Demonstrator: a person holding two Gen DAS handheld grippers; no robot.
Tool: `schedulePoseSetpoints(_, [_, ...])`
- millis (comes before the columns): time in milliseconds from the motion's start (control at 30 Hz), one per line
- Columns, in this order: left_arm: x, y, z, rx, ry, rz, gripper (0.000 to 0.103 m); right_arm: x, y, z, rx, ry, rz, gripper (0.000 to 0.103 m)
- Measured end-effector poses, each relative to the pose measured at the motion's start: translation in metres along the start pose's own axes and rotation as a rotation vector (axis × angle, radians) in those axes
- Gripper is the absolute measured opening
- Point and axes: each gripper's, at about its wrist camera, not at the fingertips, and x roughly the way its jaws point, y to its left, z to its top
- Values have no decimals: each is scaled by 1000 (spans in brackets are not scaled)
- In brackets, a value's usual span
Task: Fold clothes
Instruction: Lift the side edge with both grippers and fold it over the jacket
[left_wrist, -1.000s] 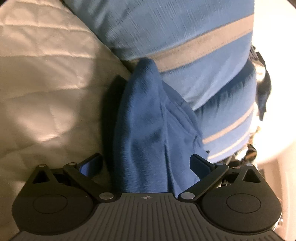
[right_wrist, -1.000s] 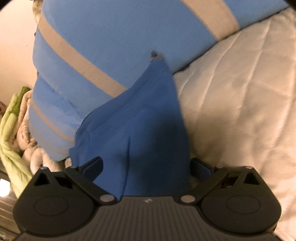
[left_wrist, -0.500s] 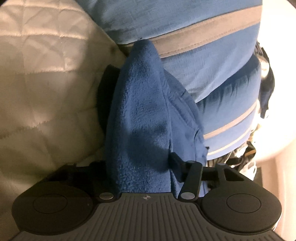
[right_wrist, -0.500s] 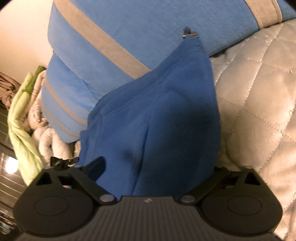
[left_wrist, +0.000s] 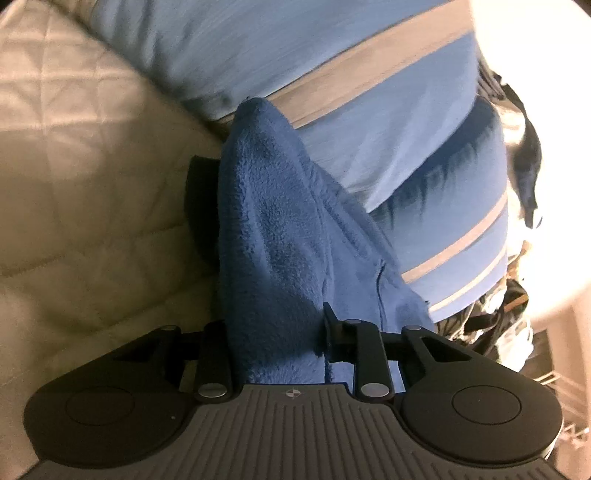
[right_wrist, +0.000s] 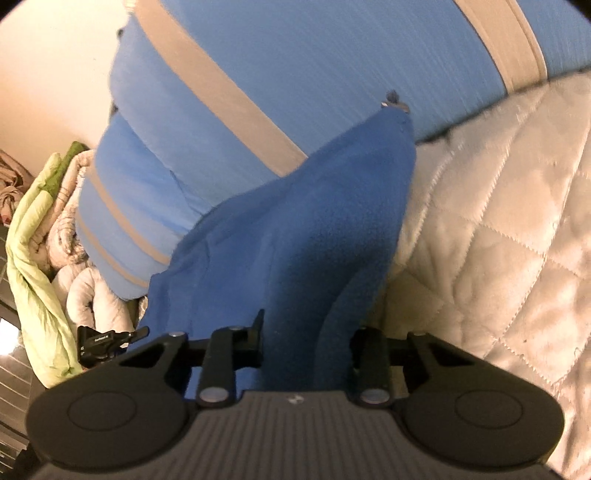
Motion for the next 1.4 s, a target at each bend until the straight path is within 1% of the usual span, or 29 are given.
schedulePoseSetpoints(67, [-6,-13,1,28,-1,19,28,-9,11,0,-25,-24,10,29])
schedulePoseSetpoints(200, [-19,-41,-2,81,-21,25,26,-30,38,-1,-80,-53,35,28])
schedulePoseSetpoints(367, [-35,-73,-8,153,-46,50,26,-53,65,-1,-118,-83,25,26])
schedulePoseSetpoints(600, [-70,-110,-10,213,-106,33,26,-85,103,-4,-155,-145,35,25])
schedulePoseSetpoints(767, [-91,-132,-13,256,-140,40,26,-107,129,-5,-193,-174,49,25])
schedulePoseSetpoints(867, [-97,-138,-17,279,-148,59,26,-114,141,-7,-209,-182,42,25])
schedulePoseSetpoints(1100, [-112,-135,-20,264,-181,86,25,-112,159,-15,-236,-175,46,25])
schedulePoseSetpoints(1400, [-150,-114,-13,233,-237,127,25,-79,186,-23,-256,-148,85,25])
